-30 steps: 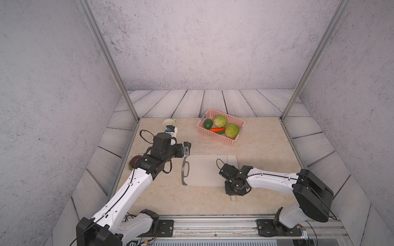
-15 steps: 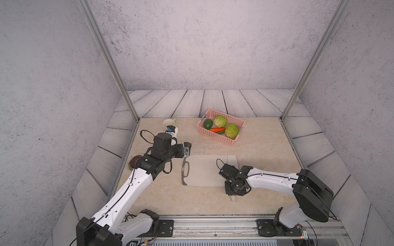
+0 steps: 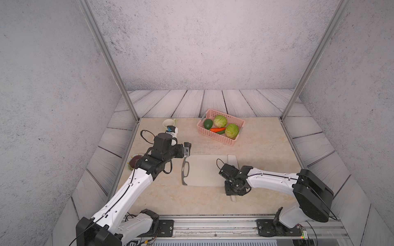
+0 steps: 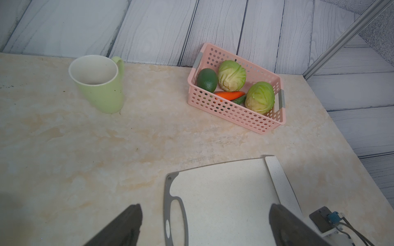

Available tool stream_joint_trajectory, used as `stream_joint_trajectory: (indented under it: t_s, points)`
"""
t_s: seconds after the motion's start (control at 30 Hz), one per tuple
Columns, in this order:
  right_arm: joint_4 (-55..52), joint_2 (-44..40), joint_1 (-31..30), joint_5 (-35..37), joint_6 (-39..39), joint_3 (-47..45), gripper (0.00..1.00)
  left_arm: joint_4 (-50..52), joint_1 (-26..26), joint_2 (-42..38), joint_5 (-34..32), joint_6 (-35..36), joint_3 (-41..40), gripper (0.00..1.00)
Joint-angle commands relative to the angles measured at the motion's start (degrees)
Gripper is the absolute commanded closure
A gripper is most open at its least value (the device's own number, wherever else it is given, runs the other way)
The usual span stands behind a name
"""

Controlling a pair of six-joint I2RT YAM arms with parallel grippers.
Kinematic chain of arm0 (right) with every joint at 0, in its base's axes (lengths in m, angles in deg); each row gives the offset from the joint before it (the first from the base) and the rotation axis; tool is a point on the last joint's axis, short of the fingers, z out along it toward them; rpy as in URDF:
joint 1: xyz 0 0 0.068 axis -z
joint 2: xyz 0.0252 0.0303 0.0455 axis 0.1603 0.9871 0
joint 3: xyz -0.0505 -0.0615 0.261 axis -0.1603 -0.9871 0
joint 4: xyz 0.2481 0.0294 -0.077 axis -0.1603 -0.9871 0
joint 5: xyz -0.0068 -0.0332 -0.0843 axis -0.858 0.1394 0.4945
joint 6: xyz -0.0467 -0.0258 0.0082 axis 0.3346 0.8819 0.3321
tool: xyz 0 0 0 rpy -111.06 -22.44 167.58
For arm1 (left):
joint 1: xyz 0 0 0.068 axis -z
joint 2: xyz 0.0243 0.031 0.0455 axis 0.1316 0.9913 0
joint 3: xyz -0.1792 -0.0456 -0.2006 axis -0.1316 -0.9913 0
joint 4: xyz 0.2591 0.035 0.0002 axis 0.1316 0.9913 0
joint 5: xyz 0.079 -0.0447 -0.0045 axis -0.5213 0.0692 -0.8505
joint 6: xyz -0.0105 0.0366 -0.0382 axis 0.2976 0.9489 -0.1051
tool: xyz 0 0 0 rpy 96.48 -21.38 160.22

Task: Align the knife with the edge of the cutting board
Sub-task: Adjust the knife at the edge of the cutting board.

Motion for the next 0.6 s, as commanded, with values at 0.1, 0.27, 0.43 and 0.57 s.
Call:
stream_joint_trajectory:
  t_s: [0.1,0.27,0.43,0.57]
  points:
    - [-0.4,-1.82,-0.3,0.09,-0.66,-0.55,0.55,0.37,0.6,-0.85,-0.73,0.98,1.62,0.02]
    - [-0.63,-1.96,-0.34,0.33,-0.63,-0.28,0.56,0.46,0.66,-0.85,-0.82,1.03,1.6,0.02]
    - [-0.74,-2.02,-0.32,0.5,-0.62,-0.42,0.57,0.47,0.71,-0.92,-0.91,1.07,1.64,0.02]
    - [-0.89,-2.12,-0.29,0.57,-0.62,-0.44,0.57,0.51,0.77,-0.95,-0.96,1.07,1.63,0.02]
